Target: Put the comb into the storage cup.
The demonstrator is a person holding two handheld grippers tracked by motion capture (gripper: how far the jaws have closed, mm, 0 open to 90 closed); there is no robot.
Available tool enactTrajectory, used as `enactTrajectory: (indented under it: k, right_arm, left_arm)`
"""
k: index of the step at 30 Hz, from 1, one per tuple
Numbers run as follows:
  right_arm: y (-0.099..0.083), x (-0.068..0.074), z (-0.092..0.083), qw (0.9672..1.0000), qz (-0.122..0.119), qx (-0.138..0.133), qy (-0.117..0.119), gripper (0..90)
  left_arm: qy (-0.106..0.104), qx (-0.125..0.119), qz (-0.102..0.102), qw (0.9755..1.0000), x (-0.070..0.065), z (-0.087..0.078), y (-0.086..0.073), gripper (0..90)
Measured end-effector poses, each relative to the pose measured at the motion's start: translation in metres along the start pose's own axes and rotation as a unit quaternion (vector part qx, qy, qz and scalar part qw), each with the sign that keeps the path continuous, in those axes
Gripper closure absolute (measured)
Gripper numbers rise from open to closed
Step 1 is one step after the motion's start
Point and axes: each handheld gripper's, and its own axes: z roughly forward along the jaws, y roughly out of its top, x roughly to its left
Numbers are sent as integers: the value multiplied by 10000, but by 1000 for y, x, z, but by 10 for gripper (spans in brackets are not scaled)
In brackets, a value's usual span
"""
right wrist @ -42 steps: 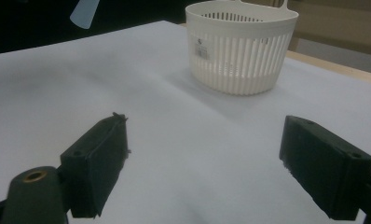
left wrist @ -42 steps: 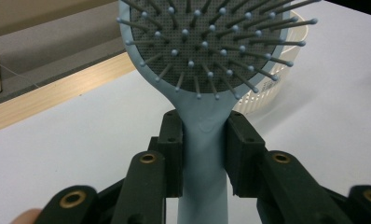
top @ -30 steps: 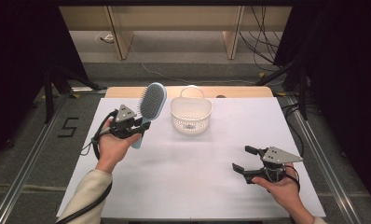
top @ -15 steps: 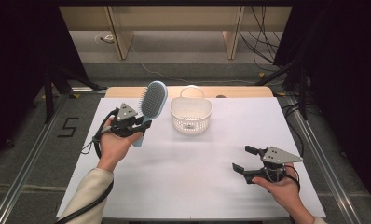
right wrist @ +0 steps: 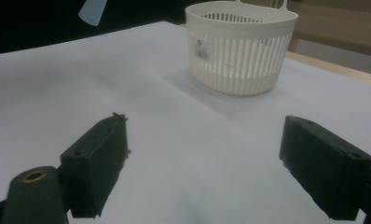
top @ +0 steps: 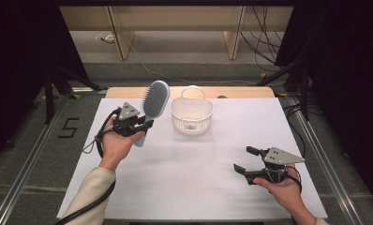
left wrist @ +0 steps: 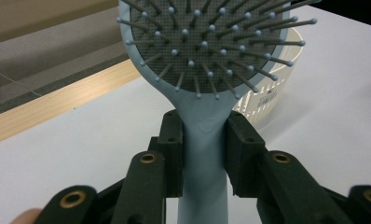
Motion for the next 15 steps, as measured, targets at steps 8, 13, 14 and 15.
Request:
enactTrajectory:
  k: [8, 13, 14, 15]
  right_arm:
    - [0, 0, 0, 10000, 4, -18, 6, 164]
    - [0, 0, 0, 10000, 3, -25, 8, 163]
    - [0, 0, 0, 10000, -3, -16, 8, 164]
    - [0, 0, 0, 10000, -1, -17, 7, 164]
  left_arm:
    - [-5, -25, 4, 10000, -1, 1, 3, 700]
    - [-25, -50, 1, 10000, -3, 2, 5, 700]
    - [-31, -62, -1, 10000, -3, 3, 6, 700]
    - [-40, -71, -16, 10000, -3, 3, 6, 700]
